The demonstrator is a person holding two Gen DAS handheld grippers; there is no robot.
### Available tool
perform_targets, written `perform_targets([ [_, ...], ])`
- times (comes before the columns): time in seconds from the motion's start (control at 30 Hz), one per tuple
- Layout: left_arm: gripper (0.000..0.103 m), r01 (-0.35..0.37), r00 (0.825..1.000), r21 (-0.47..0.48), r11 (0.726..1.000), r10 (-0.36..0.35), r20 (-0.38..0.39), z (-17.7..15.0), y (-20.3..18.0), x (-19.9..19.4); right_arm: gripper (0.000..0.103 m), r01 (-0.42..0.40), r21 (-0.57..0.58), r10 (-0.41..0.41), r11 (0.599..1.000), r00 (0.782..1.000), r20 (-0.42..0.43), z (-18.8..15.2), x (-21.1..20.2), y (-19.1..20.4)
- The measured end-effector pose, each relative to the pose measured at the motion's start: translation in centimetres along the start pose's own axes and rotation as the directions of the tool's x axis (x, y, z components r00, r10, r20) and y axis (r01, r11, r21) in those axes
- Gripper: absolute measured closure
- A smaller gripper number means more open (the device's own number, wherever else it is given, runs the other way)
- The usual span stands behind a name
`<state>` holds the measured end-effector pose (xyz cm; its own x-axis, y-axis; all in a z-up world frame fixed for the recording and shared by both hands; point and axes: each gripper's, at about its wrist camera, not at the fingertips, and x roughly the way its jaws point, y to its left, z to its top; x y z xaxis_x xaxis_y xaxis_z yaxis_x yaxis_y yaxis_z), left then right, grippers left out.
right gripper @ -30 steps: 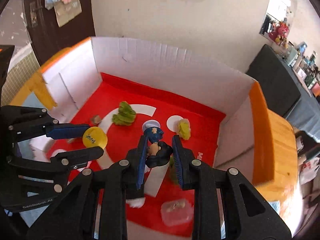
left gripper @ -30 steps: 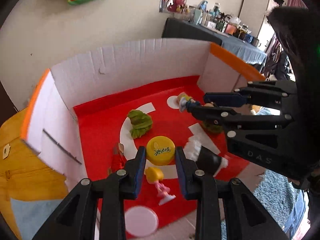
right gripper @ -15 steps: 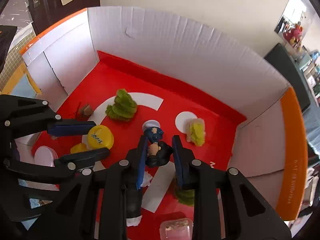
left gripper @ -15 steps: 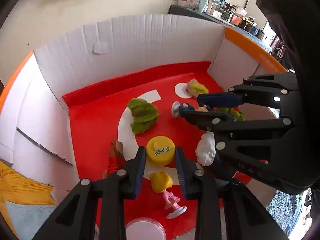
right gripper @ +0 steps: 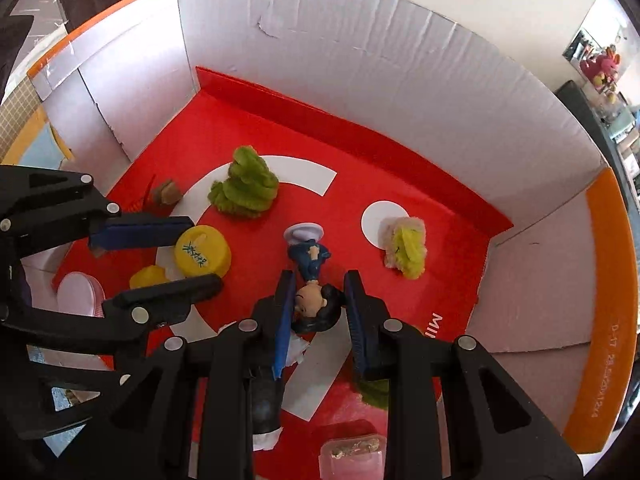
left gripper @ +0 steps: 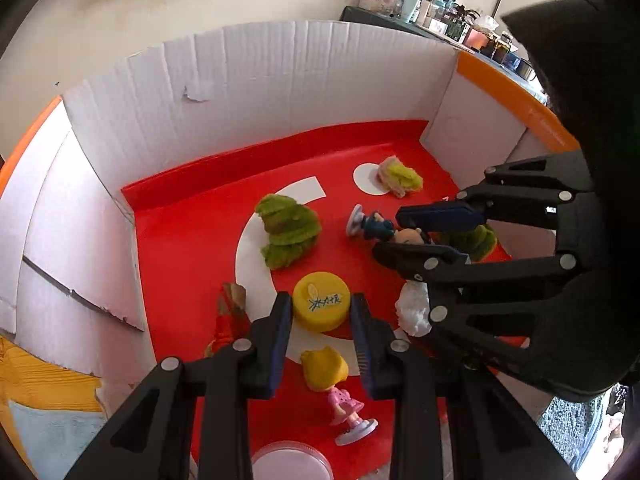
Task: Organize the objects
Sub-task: 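Lower and open the left tool on the cap while the right tool releases the figurine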
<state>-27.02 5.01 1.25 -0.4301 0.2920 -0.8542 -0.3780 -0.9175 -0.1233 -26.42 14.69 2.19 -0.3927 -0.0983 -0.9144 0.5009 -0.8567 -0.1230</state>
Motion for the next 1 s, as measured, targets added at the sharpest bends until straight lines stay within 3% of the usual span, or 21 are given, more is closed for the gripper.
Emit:
perform_targets([
  [1.0,0.061,0.019,1.0,-0.002,1.0,-0.019,0.006,-0.2,0.0,-0.1,0.078,-0.016,0.005,0.016,1.0,1.0,-0.001,-3.1,-2.1,0.2],
])
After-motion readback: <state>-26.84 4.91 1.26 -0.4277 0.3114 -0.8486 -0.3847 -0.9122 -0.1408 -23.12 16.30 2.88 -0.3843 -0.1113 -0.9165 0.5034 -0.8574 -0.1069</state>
